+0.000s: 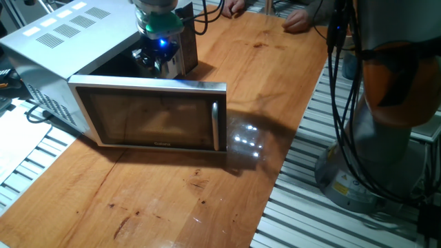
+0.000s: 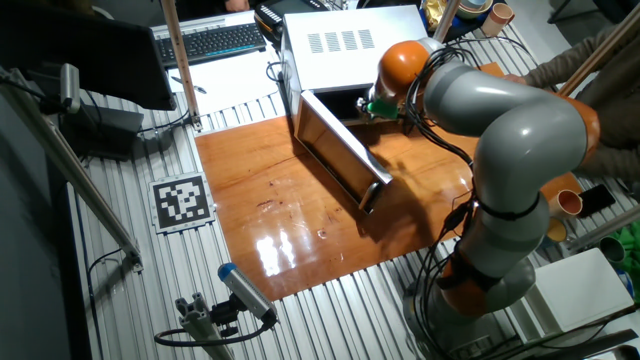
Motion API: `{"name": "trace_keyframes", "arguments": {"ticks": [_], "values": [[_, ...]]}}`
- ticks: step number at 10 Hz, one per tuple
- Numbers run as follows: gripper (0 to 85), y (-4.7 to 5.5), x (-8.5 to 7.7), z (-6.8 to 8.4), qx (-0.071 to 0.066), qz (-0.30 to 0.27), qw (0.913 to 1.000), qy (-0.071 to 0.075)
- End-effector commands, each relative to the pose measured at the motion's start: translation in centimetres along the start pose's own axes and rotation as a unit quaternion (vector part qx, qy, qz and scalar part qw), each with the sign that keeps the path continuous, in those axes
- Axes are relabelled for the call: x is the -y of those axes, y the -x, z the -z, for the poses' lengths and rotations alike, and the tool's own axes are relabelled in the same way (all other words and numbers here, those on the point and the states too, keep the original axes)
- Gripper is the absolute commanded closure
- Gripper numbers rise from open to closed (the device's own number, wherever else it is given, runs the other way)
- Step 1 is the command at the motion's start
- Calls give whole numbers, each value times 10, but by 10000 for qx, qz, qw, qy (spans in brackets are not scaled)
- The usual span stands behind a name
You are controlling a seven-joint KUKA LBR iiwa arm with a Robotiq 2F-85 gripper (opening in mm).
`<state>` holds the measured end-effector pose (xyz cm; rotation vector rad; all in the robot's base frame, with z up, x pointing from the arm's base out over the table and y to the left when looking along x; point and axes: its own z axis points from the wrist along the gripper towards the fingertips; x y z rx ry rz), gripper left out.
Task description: Put the bowl into the microwave
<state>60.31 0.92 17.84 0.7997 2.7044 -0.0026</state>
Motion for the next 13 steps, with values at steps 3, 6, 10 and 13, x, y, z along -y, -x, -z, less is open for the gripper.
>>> {"name": "trace_keyframes", "arguments": {"ticks": [3,6,10,13], "values": [[850,5,-1,-3,-3,28,10000,34],[850,7,-3,-10,27,31,10000,71],[850,11,-6,-15,50,29,9999,121],[850,12,-7,-20,78,26,9999,148]]}}
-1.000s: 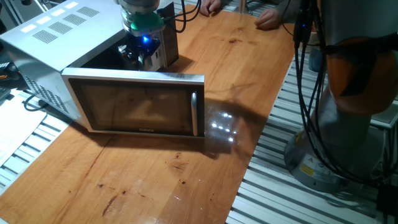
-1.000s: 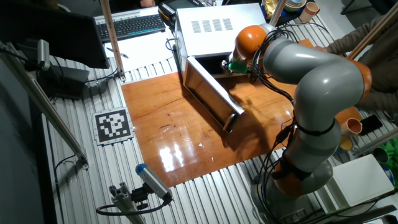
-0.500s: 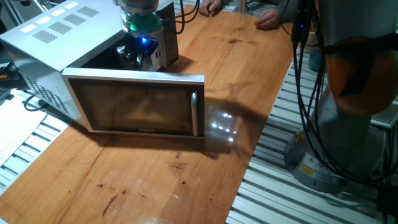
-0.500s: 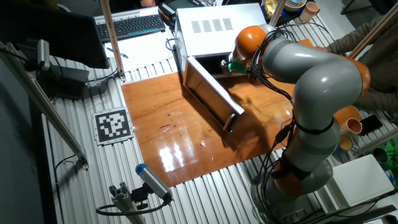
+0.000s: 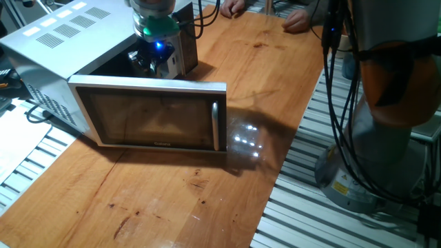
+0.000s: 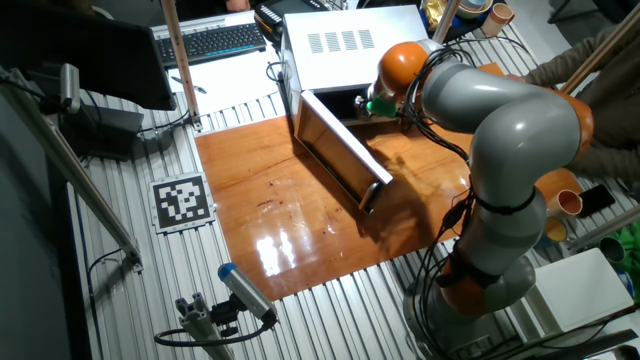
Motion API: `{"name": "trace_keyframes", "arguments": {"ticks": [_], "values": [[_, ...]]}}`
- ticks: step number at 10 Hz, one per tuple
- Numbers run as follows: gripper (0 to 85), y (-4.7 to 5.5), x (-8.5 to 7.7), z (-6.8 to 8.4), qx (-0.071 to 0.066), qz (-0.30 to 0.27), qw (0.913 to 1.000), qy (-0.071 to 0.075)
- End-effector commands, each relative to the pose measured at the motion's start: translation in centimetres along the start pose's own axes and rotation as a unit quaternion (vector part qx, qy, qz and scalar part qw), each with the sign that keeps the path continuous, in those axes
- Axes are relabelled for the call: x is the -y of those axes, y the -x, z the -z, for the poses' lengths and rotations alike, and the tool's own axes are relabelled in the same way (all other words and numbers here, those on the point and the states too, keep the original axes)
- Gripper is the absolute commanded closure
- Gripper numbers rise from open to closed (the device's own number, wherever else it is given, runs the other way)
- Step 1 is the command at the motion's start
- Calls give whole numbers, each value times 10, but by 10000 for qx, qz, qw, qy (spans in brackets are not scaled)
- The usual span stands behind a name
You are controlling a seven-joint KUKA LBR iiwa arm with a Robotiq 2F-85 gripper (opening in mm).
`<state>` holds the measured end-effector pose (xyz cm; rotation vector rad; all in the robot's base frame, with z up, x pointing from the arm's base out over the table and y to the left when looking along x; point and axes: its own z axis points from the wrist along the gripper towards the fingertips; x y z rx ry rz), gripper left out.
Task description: Put the bowl into the microwave
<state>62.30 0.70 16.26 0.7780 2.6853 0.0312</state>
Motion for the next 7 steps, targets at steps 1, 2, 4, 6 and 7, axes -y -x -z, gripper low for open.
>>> {"name": "trace_keyframes", "arguments": {"ticks": [1,2,4,6,7], "values": [[850,0,0,0,-1,4,10000,3],[850,0,0,-1,-33,15,10000,25],[850,1,-1,-5,-24,35,10000,39],[850,1,-1,-7,-18,35,10000,43],[850,1,-1,-9,-6,38,10000,68]]}}
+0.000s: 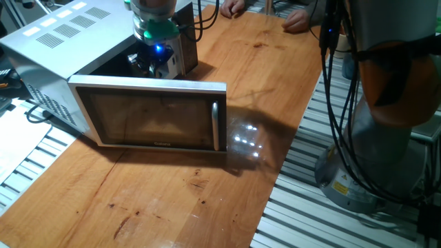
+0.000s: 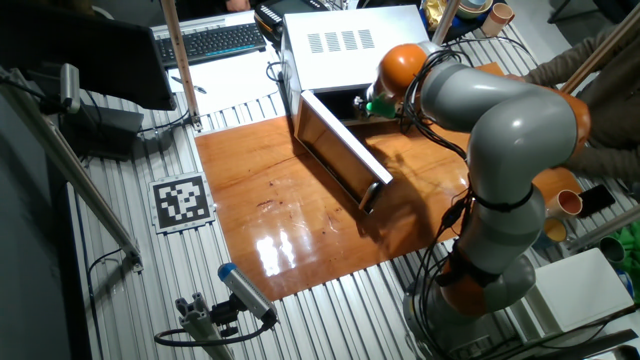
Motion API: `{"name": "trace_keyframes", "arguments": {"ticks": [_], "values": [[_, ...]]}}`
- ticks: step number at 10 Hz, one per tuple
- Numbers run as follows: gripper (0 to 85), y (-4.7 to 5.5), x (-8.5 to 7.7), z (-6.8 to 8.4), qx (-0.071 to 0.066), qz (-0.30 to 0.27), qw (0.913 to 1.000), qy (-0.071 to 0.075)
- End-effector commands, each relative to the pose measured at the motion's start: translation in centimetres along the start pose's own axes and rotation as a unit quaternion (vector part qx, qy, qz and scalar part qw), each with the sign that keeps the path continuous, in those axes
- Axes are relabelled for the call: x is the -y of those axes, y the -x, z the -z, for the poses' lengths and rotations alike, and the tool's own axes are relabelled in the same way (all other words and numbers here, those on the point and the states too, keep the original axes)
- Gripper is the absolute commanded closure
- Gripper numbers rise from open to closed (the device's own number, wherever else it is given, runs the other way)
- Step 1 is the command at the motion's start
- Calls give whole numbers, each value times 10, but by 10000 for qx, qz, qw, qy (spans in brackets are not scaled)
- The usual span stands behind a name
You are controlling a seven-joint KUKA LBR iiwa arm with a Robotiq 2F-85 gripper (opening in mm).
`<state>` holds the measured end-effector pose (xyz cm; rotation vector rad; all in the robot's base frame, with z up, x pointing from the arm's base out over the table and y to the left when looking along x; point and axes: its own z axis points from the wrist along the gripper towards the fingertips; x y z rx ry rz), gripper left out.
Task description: Put the bowl into the microwave
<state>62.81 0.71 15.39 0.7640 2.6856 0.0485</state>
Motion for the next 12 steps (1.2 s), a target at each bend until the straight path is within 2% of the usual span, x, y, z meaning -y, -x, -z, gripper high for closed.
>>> {"name": "trace_keyframes", "arguments": {"ticks": [1,12], "values": [[850,0,0,-2,10,9,10000,6],[850,-2,-2,-21,100,36,9999,122]]}}
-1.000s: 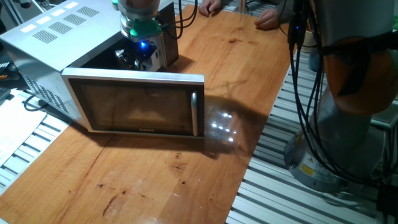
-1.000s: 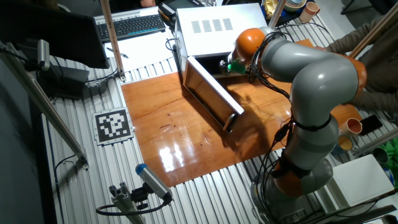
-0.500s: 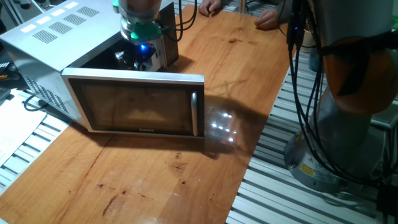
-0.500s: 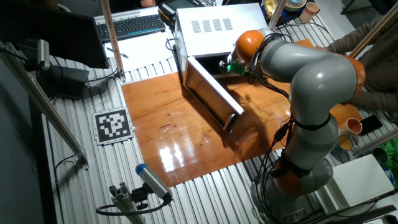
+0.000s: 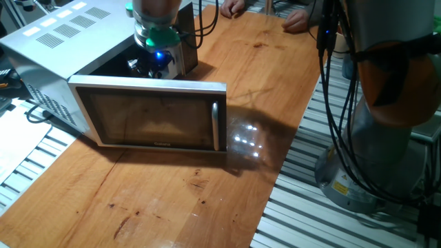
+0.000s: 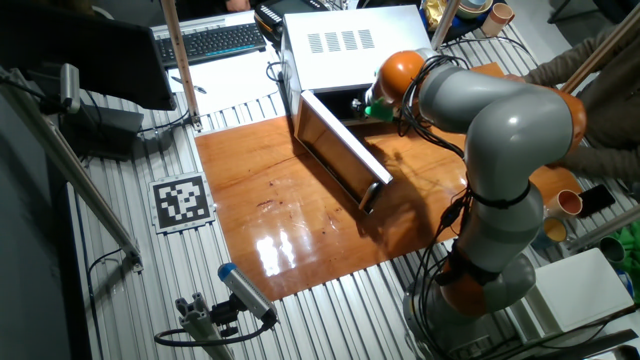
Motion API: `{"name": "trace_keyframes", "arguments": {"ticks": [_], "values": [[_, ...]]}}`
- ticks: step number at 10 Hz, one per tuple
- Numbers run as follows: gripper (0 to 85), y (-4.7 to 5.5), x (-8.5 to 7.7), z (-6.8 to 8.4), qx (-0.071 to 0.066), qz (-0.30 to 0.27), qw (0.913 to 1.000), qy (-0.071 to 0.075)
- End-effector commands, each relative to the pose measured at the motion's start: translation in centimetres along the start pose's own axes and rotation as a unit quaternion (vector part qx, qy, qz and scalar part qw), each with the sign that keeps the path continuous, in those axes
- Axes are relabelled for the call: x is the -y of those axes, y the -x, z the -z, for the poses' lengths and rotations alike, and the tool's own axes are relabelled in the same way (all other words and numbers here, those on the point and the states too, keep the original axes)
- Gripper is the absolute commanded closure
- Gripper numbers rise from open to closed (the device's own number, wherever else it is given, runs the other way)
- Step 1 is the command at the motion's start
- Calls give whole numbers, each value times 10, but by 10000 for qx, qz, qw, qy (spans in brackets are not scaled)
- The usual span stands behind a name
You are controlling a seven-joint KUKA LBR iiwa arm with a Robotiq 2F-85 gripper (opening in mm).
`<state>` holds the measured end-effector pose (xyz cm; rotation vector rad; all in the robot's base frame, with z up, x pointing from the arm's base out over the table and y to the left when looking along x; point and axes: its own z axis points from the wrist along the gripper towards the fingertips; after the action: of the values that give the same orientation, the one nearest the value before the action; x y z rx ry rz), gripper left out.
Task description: Put the bowl into the microwave
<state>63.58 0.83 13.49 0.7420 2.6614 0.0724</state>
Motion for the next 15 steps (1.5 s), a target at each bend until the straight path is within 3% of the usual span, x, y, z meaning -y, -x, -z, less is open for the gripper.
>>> {"name": "trace_keyframes", "arguments": {"ticks": [1,15], "values": [[850,-1,1,-4,7,5,10000,5],[850,-1,2,-7,17,79,10000,19]]}}
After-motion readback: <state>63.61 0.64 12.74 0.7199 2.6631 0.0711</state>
